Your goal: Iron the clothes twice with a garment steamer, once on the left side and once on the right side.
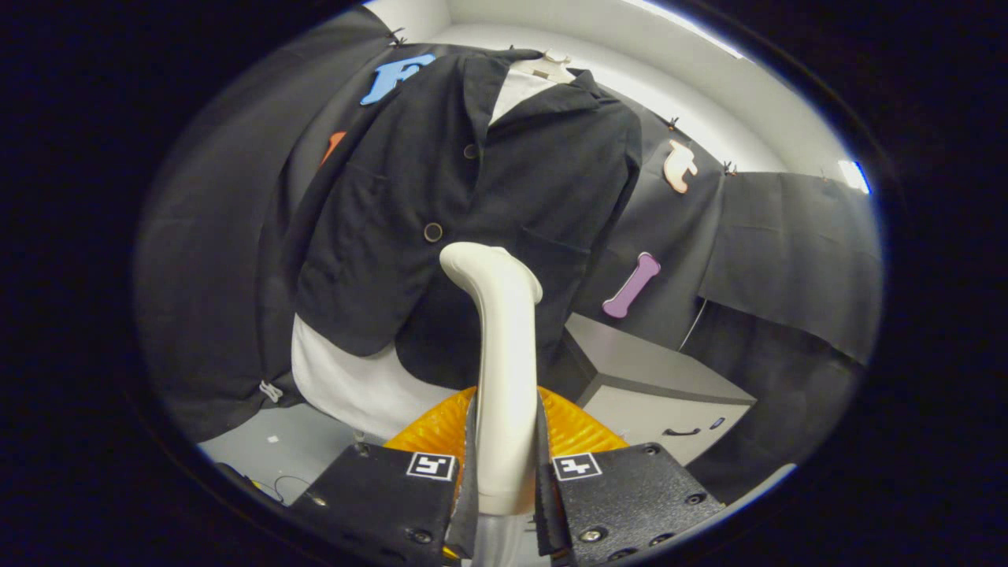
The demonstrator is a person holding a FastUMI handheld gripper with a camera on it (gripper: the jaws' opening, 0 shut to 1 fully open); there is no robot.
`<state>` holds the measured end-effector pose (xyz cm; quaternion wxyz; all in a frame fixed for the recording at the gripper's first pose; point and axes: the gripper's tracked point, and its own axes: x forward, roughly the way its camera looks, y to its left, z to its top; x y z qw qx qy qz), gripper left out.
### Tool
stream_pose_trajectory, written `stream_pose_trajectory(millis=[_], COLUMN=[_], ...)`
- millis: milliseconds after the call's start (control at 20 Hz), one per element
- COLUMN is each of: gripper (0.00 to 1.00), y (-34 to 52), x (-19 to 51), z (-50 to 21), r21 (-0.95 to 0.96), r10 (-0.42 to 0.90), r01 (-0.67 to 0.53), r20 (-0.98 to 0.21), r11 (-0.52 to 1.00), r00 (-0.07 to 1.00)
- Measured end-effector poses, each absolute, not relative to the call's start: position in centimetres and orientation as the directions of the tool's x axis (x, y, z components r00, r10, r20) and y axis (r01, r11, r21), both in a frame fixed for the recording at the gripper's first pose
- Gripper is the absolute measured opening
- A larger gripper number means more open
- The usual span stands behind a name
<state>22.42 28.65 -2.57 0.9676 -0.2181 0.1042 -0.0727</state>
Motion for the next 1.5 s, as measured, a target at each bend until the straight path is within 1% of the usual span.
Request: stream_pose_trajectory(millis=[200,400,550,650,800,950,1200,1500], gripper=[0.32,0.32,0.32,0.32,0.32,0.32,0.32,0.32], y=[27.5,27.9,28.0,28.4,29.1,30.8,33.7,37.5], x=[21.8,21.2,20.9,20.5,19.3,19.1,19.7,22.3], z=[-5.3,-9.0,-10.2,-9.8,-7.2,-2.9,5.9,15.3], r21=[-0.426,-0.38,-0.349,-0.314,-0.321,-0.323,-0.314,-0.321], r10=[-0.201,-0.184,-0.166,-0.129,-0.099,-0.058,0.0,0.055], r01=[0.083,0.043,0.024,-0.002,-0.021,-0.037,-0.032,-0.02], r20=[-0.239,-0.342,-0.383,-0.396,-0.353,-0.278,-0.102,0.103], r11=[0.901,0.924,0.937,0.949,0.947,0.946,0.949,0.947], r00=[0.95,0.922,0.909,0.909,0.93,0.959,0.995,0.993])
